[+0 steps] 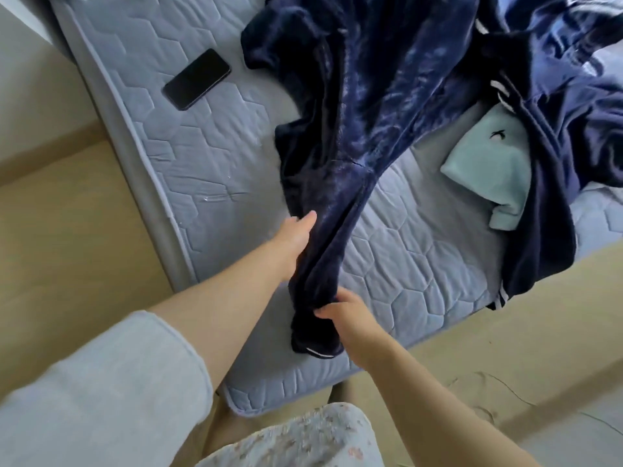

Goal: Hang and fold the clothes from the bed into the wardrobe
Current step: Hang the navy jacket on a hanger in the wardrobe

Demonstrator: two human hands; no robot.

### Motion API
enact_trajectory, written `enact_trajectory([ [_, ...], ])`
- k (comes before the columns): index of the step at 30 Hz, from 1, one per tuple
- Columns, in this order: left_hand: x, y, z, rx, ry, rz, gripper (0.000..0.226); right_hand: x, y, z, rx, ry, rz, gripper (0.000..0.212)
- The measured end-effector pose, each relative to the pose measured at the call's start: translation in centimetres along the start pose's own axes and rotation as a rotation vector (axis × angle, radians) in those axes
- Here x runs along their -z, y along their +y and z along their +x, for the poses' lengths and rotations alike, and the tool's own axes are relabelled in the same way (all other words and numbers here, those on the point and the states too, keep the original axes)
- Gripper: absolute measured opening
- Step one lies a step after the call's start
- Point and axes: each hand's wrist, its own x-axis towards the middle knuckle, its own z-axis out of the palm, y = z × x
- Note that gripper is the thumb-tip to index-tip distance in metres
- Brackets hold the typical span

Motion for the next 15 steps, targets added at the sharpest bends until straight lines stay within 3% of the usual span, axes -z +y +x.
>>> enact_trajectory([
  [2, 0.4, -0.6, 0.1, -0.057, -0.027, 0.080, 0.041, -0.2, 0.7, -0.5, -0.044, -0.099, -0.046, 0.041],
  [5, 1.8, -1.3, -0.7, -0.165, -0.130, 0.172, 0.024, 0.0, 0.5, -0.7, -0.094, -0.141, -0.082, 0.049],
  [6, 2.4, -1.5, -0.9, -0.197, -0.144, 0.196, 0.024, 0.1, 0.0, -0.5, -0.094, -0.078, -0.054, 0.049],
  [8, 3.9, -2.3, -1.1, -0.267, -0.176, 0.309, 0.023, 0.8, -1.3, 0.2, -0.129, 0.072, 0.242, 0.041],
  [11, 5.2, -3.6, -2.3, -0.297, -0.420, 0.568, 0.024, 2.6, -4.8, 1.8, -0.016, 0.166, 0.624, 0.027],
  [13, 5.7, -4.5, -3.1, -0.241, -0.588, 0.707, 0.025, 3.1, -6.7, 3.0, 0.035, 0.160, 0.670, 0.033],
  [15, 6.2, -5.3, -3.3, -0.135, -0.638, 0.604, 0.016, 2.8, -7.3, 3.8, 0.036, 0.251, 0.564, 0.034],
])
